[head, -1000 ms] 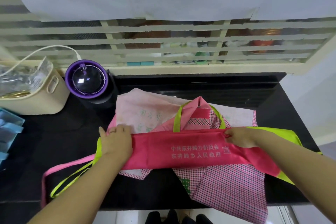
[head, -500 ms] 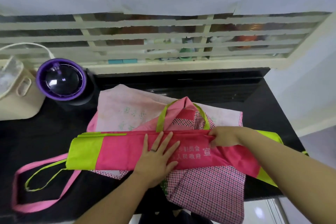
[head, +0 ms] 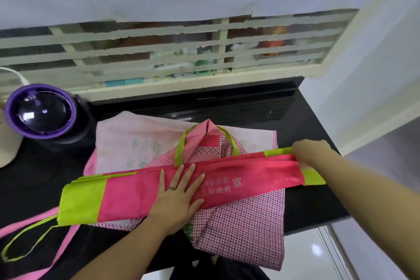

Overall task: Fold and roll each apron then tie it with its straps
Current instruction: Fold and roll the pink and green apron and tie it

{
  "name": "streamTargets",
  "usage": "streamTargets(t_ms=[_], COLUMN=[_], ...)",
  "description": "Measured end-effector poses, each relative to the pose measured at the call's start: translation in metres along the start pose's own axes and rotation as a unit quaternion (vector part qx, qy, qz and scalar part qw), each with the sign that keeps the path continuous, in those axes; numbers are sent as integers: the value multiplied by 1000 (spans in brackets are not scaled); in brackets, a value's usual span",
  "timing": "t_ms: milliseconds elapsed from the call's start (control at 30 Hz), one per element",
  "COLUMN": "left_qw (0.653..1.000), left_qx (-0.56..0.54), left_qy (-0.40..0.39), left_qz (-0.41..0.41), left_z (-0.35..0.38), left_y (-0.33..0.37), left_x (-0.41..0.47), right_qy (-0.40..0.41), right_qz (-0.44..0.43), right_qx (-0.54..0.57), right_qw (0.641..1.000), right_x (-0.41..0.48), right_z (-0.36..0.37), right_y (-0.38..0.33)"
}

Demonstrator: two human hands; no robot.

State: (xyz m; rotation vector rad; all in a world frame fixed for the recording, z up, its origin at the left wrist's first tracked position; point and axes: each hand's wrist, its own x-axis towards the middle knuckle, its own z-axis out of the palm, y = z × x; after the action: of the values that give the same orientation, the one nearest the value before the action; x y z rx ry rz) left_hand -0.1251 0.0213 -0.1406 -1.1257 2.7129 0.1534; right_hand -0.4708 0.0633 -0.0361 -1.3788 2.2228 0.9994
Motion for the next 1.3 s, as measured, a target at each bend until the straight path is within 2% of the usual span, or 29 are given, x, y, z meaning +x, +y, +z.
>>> streamTargets(t_ms=[67, 133, 167, 233, 300, 333, 367, 467, 600, 667, 700, 767, 833, 867, 900, 967, 1033, 1067, 1133, 1300], left_qw=[1000, 1000, 1000, 1000, 1000, 1000, 1000, 1000, 999, 999, 999, 999, 999, 999, 999, 999, 999, 999, 999, 992], left_qx=[1, 4, 7, 13, 16, 17, 17, 19, 22, 20, 19, 18, 19, 19, 19, 16, 12, 10, 5, -34], left_qy=[3, 8, 11, 16, 17, 18, 19, 22, 26, 29, 29, 32, 32, 31, 29, 26, 25, 25, 33, 115], left_qz=[-1, 0, 0, 1, 1, 2, 3, 6, 9, 9, 9, 9, 11, 12, 11, 13, 16, 17, 15, -25], left_z=[1, 1, 2, 3, 3, 3, 4, 3, 4, 4, 4, 4, 3, 4, 3, 2, 0, -1, -2, -14], left_y=[0, -1, 0, -1, -1, 0, 0, 0, -1, -1, -1, 0, 0, 0, 0, 2, 2, 3, 1, -21], left_x=[1, 1, 2, 2, 2, 2, 2, 2, 1, 1, 0, 0, 1, 1, 1, 0, -1, -1, -3, -5], right_qy=[59, 117, 150, 205, 224, 227, 231, 250, 289, 279, 264, 241, 288, 348, 411, 475, 418, 373, 312, 231], right_qz=[39, 79, 98, 139, 180, 203, 223, 249, 235, 242, 256, 290, 296, 262, 193, -9, -189, -245, -289, -274], right_qx=[123, 308, 400, 558, 661, 683, 688, 675, 676, 670, 659, 604, 515, 473, 444, 411, 374, 347, 304, 307], right_qw=[990, 941, 899, 792, 693, 664, 651, 648, 636, 644, 656, 702, 751, 766, 773, 778, 806, 825, 852, 882], right_x=[4, 5, 4, -4, -11, -15, -17, -21, -16, -13, -12, -13, -15, -16, -17, -20, -24, -26, -23, -9], right_z=[17, 37, 46, 60, 70, 76, 81, 93, 92, 93, 93, 92, 86, 81, 73, 57, 42, 36, 32, 21], right_y=[15, 28, 31, 29, 22, 19, 15, 8, 9, 8, 6, 2, -4, -9, -17, -40, -71, -85, -108, -115])
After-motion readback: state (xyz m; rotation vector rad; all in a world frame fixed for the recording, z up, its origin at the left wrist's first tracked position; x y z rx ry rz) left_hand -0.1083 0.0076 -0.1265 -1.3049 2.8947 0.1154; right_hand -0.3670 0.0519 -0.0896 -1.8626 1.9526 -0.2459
